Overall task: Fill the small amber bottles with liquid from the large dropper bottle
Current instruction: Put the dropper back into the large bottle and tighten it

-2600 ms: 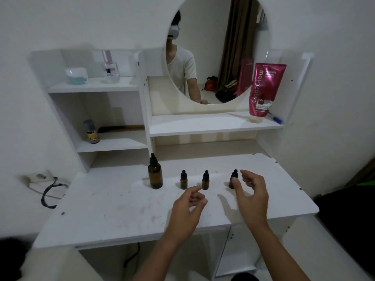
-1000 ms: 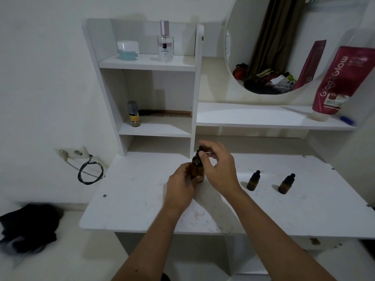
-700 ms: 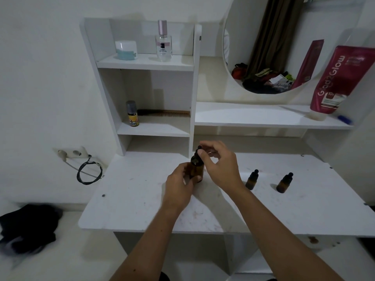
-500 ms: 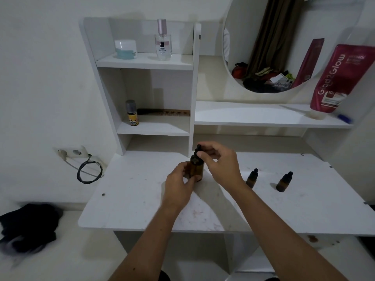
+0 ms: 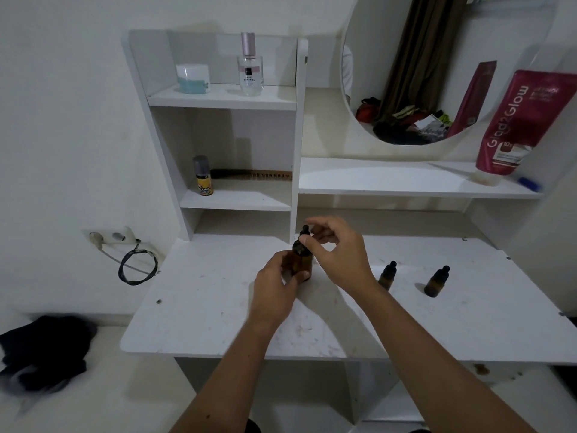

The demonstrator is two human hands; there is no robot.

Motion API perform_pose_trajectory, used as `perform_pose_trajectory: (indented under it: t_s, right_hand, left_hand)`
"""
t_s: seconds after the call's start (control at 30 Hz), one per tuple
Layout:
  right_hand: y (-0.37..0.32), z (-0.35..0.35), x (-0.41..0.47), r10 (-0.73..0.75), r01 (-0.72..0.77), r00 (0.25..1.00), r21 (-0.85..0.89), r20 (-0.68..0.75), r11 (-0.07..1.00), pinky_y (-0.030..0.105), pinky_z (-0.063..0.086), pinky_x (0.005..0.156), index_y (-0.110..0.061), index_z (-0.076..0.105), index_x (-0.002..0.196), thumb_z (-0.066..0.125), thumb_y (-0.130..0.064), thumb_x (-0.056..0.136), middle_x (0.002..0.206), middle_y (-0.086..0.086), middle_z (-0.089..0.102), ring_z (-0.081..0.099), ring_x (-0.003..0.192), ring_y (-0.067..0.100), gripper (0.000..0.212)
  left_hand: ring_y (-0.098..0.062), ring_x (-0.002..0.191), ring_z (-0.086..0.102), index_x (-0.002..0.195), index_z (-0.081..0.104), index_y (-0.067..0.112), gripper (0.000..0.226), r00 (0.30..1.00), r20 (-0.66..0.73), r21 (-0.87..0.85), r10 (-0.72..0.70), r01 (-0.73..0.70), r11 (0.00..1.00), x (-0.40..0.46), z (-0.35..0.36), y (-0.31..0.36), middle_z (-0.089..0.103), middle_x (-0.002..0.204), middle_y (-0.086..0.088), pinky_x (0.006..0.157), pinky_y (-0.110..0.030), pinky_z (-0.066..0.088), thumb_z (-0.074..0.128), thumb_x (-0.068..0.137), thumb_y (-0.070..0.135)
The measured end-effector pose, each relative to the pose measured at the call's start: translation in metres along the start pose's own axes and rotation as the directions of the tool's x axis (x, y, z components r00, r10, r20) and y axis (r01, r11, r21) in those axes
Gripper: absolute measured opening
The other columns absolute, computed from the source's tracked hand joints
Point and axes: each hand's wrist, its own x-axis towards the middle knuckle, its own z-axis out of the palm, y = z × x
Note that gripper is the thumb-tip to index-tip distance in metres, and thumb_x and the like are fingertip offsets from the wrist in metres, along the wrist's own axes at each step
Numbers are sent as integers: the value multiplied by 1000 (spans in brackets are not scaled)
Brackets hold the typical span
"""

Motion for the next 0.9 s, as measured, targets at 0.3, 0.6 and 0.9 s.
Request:
perform_pose_trajectory:
  t_s: [0.3,0.6,0.9]
  right_hand:
    - [-1,-2,1,-4,4,1000,4,24,1000,13,55,81,-21,76,112,80,-15,89,99,-7,73,70,89,7,25]
    - [0,-6,2,23,-26,995,28,101,999,18,58,90,-23,74,117,77,-13,92,102,-12,77,73,96,2,28]
    - [1,-11,8,88,-91,976,5,198,996,9,52,93,-20,75,123,72,-13,97,110,-9,77,71,102,-2,28]
  left_hand:
    - [-3,107,60,129,59,26,42,1000,-5,9,10,-10,1000,0,0,-1,66,116,16,91,-9,42,75,91,24]
    - [-1,104,58,130,59,25,42,1000,-8,24,6,-5,1000,-1,-1,0,64,115,17,84,-2,37,75,91,22]
    - [-5,102,63,129,60,22,42,1000,-13,8,27,-27,1000,-1,-1,1,69,116,9,96,-22,52,75,90,20]
